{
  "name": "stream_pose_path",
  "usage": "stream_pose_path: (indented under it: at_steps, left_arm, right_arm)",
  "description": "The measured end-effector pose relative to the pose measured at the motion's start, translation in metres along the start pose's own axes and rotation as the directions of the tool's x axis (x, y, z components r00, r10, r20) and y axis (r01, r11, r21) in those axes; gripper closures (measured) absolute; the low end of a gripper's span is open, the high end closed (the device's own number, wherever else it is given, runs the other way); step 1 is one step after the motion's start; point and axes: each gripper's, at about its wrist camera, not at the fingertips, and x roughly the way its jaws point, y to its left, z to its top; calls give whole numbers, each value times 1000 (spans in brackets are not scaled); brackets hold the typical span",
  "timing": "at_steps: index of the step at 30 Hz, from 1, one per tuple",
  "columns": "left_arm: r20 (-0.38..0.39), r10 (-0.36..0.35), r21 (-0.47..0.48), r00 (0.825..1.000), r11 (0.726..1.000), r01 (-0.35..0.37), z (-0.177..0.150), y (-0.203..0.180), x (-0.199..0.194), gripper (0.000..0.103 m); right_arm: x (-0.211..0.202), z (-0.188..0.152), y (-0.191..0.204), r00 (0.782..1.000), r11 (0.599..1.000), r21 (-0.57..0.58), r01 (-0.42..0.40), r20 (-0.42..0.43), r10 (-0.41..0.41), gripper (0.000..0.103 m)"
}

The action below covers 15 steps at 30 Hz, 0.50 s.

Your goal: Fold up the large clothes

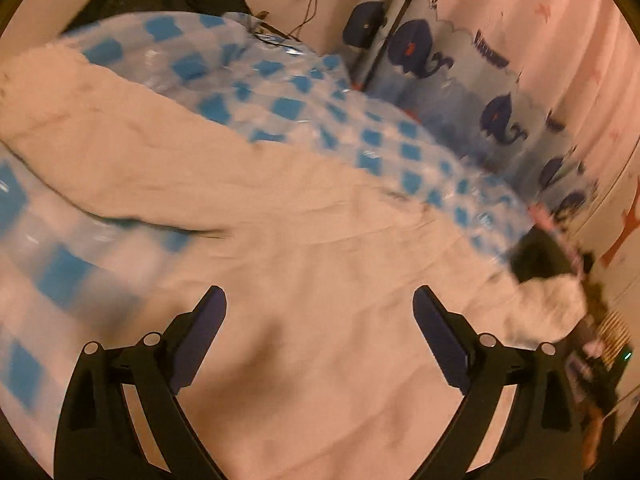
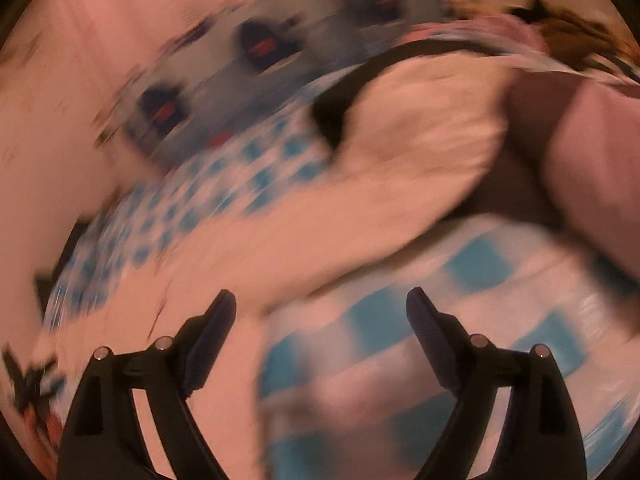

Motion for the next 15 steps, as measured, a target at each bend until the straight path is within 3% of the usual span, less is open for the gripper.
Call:
stream_pose_path:
  at_steps: [3, 7, 11, 15]
  left_arm:
    - [18, 11, -8, 1000, 1000, -11, -21, -26, 10, 12]
    - [38, 78, 47, 996, 996, -80, -41, -41, 10, 12]
    - [79, 139, 94, 987, 985, -146, -42, -42, 2, 12]
    - [95, 174, 112, 980, 977, -184, -45, -40, 2, 11]
  right_arm:
    - [4, 37, -38, 996, 995, 57, 76, 48, -79, 19]
    - [21, 71, -67, 989, 989, 96, 109, 85, -117, 19]
    - [49, 87, -86, 985, 979, 144, 146, 72, -158, 19]
    - [71, 92, -82, 976, 974, 101, 201, 68, -208, 19]
